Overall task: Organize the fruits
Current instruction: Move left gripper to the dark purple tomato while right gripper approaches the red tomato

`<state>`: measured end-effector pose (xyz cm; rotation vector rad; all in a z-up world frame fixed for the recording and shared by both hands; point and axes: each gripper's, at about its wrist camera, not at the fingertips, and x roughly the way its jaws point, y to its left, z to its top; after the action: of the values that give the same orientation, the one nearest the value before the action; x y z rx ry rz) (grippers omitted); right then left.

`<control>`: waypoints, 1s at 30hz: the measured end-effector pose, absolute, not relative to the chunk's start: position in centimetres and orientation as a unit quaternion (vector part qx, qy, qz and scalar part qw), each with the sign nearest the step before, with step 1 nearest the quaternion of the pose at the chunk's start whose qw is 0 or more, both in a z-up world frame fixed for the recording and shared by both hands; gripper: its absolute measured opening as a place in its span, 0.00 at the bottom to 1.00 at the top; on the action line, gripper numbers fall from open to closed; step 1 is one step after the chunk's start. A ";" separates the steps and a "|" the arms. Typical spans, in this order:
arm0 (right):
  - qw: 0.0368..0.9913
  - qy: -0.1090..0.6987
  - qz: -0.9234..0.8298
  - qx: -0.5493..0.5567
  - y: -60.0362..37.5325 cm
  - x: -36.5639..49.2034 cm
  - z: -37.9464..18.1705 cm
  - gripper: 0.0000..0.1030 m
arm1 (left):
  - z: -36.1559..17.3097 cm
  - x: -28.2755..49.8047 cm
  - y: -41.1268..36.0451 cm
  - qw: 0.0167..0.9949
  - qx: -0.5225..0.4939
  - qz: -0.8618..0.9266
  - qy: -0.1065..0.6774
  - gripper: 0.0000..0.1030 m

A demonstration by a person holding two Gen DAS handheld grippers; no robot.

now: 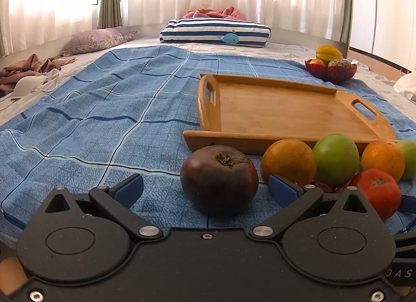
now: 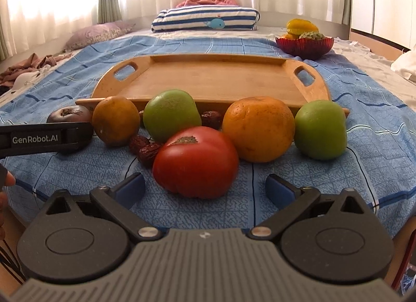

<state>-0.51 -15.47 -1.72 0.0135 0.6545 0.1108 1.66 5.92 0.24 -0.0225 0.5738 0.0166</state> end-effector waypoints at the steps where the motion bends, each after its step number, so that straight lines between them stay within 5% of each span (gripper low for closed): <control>1: 0.945 0.323 0.055 0.008 -15.5 -0.4 -1.7 1.00 | 0.3 1.6 5.9 0.959 -0.011 0.008 0.281 0.99; 18: 0.955 0.291 0.062 0.011 -15.4 -1.1 -1.3 1.00 | 0.2 1.3 5.6 0.963 0.001 -0.004 0.270 0.81; 30: 0.958 0.283 0.047 0.022 -15.4 -1.2 -0.5 0.80 | 0.0 1.8 5.2 0.962 0.015 -0.005 0.274 0.74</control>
<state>-1.23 -15.43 -0.54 0.0445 0.5744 0.0961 1.79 5.20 0.02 0.0300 0.5547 -0.0106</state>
